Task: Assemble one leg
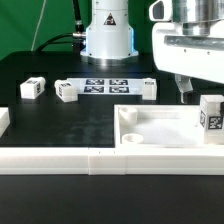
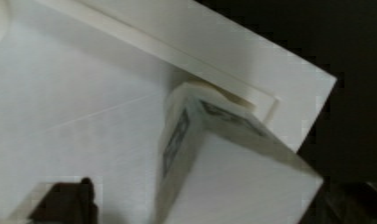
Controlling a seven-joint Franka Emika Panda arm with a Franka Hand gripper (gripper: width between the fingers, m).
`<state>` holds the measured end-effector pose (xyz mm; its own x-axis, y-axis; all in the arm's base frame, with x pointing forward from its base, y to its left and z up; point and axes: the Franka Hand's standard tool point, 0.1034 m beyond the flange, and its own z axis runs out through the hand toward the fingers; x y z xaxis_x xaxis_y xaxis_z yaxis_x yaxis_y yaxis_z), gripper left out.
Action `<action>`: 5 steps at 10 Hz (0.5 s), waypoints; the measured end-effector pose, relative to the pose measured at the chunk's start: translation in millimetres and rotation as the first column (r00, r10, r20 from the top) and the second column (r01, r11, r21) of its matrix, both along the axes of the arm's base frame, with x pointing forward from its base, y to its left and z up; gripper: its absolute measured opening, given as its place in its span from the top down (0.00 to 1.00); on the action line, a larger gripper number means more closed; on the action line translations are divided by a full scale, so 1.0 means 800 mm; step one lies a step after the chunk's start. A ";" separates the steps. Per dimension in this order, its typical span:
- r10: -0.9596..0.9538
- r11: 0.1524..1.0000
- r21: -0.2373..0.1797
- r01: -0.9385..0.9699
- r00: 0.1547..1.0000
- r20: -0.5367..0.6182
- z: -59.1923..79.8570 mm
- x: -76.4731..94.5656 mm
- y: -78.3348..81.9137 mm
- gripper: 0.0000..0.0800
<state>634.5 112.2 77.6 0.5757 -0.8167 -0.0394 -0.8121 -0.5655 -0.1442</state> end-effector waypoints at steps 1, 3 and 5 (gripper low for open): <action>0.111 0.994 -0.010 -0.111 0.994 0.006 -0.001 -0.001 0.000 0.19; 0.304 0.952 -0.031 -0.304 0.952 0.021 -0.001 -0.001 0.004 0.19; 0.475 0.879 -0.057 -0.473 0.880 0.029 -0.001 -0.002 0.007 0.19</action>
Offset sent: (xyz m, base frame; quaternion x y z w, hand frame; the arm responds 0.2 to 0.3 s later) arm 0.0046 0.0100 0.0008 -0.0027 -0.0070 -0.2058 0.9786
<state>633.2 117.5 76.5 0.8946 -0.4462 0.0235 -0.4394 -0.8880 -0.1354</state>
